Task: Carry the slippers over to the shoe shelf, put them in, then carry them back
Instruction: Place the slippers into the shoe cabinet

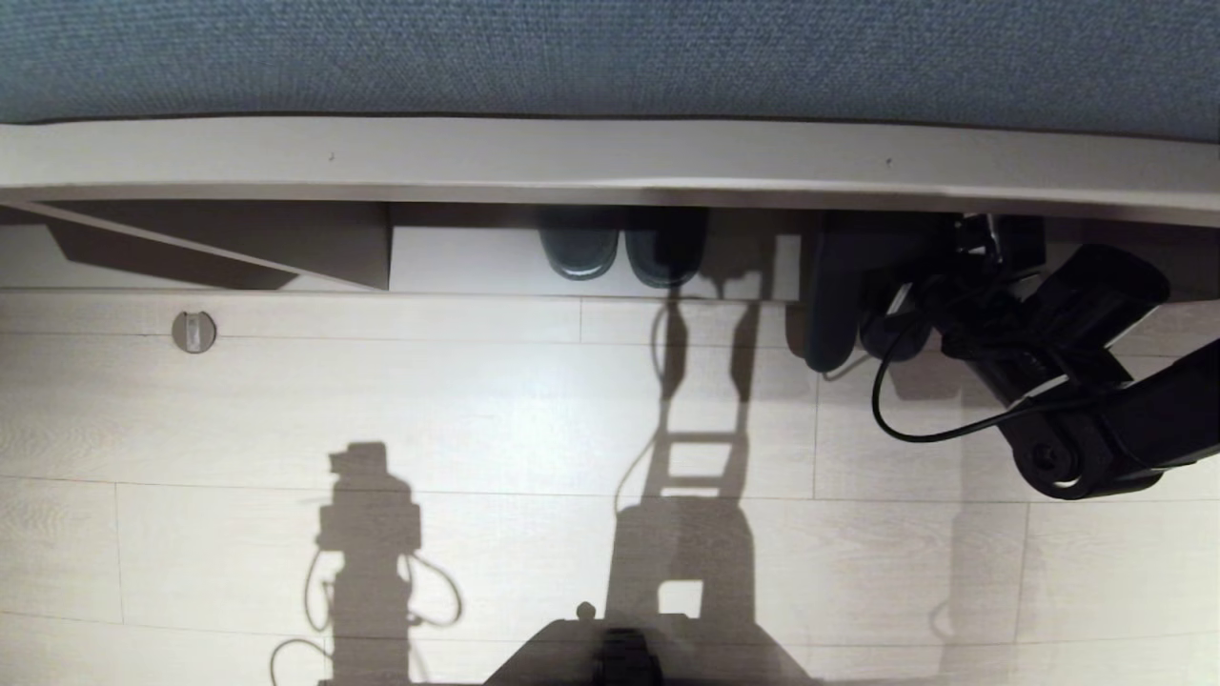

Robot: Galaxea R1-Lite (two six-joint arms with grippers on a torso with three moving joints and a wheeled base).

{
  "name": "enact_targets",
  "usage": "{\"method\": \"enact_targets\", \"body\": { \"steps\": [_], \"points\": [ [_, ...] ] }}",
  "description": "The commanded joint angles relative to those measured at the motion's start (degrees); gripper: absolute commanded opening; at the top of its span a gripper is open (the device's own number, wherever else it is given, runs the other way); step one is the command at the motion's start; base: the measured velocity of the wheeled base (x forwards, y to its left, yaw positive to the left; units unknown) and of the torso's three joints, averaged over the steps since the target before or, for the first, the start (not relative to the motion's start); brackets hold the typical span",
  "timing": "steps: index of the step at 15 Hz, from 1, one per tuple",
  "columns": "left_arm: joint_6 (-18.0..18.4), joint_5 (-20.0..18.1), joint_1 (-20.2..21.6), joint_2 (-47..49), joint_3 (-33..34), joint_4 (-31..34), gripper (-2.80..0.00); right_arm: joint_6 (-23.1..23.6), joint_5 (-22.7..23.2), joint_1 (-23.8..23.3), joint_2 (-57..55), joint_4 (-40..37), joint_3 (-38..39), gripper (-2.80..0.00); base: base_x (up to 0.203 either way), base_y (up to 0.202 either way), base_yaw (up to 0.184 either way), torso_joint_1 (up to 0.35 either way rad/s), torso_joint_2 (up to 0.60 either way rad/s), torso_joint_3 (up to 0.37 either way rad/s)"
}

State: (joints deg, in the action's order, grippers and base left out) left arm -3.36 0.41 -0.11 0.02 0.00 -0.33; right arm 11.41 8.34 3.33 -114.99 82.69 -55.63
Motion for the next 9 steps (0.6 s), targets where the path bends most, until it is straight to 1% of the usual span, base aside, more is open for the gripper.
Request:
{"method": "enact_targets", "body": {
  "steps": [1, 9],
  "points": [
    [0.0, 0.0, 0.0, 0.0, 0.0, 0.0, -2.80, 0.0, 0.3, -0.1, -0.4, 0.8, 0.0, -2.80, 0.000, 0.000, 0.000, 0.000, 0.00, 0.000],
    [-0.1, 0.0, 0.0, 0.0, 0.0, 0.1, -2.80, 0.0, 0.5, 0.2, -2.0, 0.6, -1.2, -2.80, 0.000, 0.000, 0.000, 0.000, 0.00, 0.000]
  ]
}}
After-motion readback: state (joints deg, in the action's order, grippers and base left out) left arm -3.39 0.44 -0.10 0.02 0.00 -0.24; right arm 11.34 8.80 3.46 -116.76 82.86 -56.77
